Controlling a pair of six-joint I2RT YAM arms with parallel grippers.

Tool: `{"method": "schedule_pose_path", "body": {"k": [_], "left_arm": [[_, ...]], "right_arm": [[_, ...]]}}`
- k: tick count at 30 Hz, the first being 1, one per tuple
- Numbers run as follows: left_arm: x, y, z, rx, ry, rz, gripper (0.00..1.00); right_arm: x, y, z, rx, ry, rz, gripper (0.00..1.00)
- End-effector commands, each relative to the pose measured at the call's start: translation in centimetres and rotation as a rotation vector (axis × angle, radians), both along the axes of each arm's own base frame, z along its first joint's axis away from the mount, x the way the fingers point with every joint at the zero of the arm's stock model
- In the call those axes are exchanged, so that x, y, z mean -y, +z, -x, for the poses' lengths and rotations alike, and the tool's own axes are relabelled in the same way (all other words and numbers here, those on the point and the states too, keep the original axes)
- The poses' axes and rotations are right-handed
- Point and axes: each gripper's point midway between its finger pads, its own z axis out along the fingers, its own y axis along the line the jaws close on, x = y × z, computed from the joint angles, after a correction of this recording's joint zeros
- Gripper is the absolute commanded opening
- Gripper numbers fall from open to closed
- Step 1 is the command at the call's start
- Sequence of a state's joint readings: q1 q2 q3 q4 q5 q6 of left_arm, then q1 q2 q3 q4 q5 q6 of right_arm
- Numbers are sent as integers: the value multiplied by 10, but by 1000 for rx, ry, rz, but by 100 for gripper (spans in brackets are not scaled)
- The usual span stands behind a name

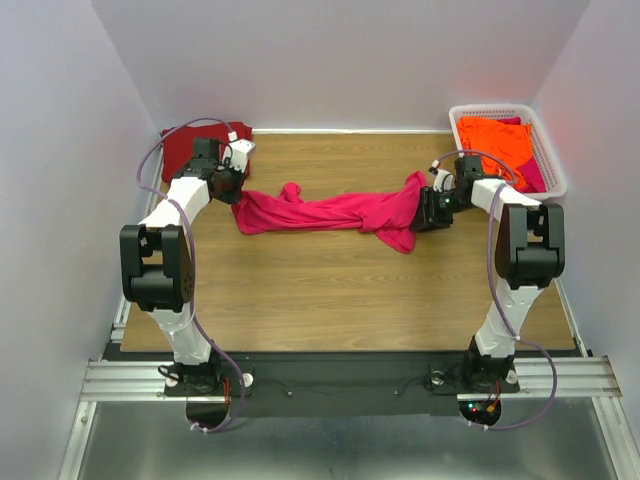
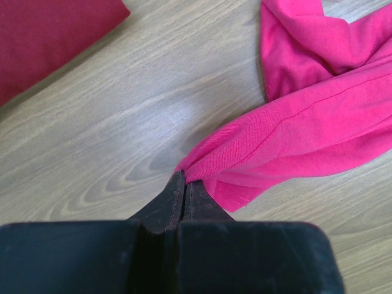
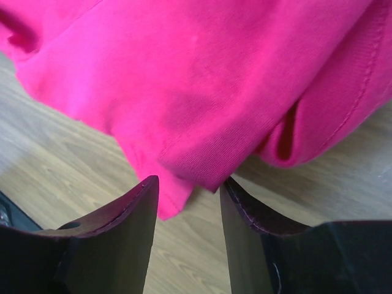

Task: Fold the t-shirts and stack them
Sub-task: Flatten the tshirt out

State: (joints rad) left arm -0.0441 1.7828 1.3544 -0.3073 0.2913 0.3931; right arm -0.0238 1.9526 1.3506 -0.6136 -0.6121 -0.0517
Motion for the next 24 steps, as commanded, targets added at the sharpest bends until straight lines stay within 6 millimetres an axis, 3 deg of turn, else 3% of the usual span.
{"method": "schedule_pose_path", "body": {"k": [1, 3, 5, 8, 13, 14, 20, 22, 24], "left_arm": [[5, 8, 1, 16, -14, 26, 0], [6, 8, 1, 16, -16, 28, 0], [5, 8, 2, 15, -15, 27, 0], [4, 14, 3, 23, -21, 16, 0], [-1, 26, 13, 38, -43, -25, 0], [-2, 29, 15, 45, -50, -33, 0], [-5, 35, 50, 27, -159, -99, 0], [-6, 42, 64, 31, -208, -125, 0], [-5, 30, 93, -30, -325, -159, 0]], "right_arm": [[0, 1, -19, 58, -22, 23, 49], [-3, 8, -25, 73, -25, 0, 45], [-6, 22, -31, 103, -24, -20, 16], [-6, 51, -34, 171, -24, -20, 2], [11, 99, -24, 290, -52, 58, 1], [15, 116, -19, 331, -54, 76, 1], [33, 162, 15, 418, -57, 177, 1], [34, 169, 26, 427, -49, 189, 0], [35, 165, 44, 390, -43, 195, 1]]}}
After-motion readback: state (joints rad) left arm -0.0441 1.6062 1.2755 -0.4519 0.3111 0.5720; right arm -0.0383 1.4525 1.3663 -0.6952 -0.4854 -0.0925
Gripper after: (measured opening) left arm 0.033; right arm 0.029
